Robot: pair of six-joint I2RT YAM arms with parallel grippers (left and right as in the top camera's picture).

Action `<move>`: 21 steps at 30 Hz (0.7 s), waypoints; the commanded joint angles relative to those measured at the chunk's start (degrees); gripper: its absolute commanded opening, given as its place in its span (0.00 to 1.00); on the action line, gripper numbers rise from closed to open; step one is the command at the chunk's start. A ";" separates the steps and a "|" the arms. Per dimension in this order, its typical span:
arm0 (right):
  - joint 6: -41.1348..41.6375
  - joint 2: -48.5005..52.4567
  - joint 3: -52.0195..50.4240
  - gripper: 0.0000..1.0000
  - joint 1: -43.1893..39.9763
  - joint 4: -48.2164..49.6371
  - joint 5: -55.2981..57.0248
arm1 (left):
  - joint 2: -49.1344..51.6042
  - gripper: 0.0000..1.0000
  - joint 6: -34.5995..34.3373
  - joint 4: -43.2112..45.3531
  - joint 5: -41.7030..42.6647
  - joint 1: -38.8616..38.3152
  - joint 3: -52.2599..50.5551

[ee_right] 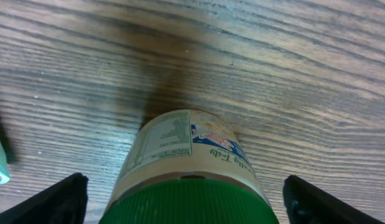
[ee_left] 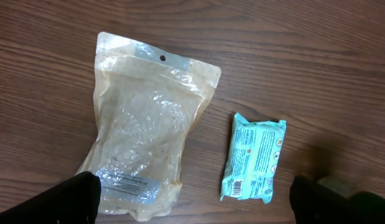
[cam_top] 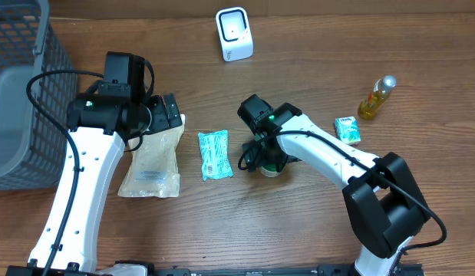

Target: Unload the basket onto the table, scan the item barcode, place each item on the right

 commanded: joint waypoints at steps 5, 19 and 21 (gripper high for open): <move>-0.42 -0.61 -0.26 0.90 0.02 0.79 0.61 | -0.07 1.00 0.46 0.00 -0.35 0.24 0.44; -0.42 -0.61 -0.26 0.81 0.02 -0.52 0.61 | -0.07 1.00 0.46 0.00 -0.35 0.24 0.44; -0.39 -0.61 -0.26 0.82 0.02 -0.50 0.59 | -0.07 1.00 0.46 0.00 -0.35 0.24 0.44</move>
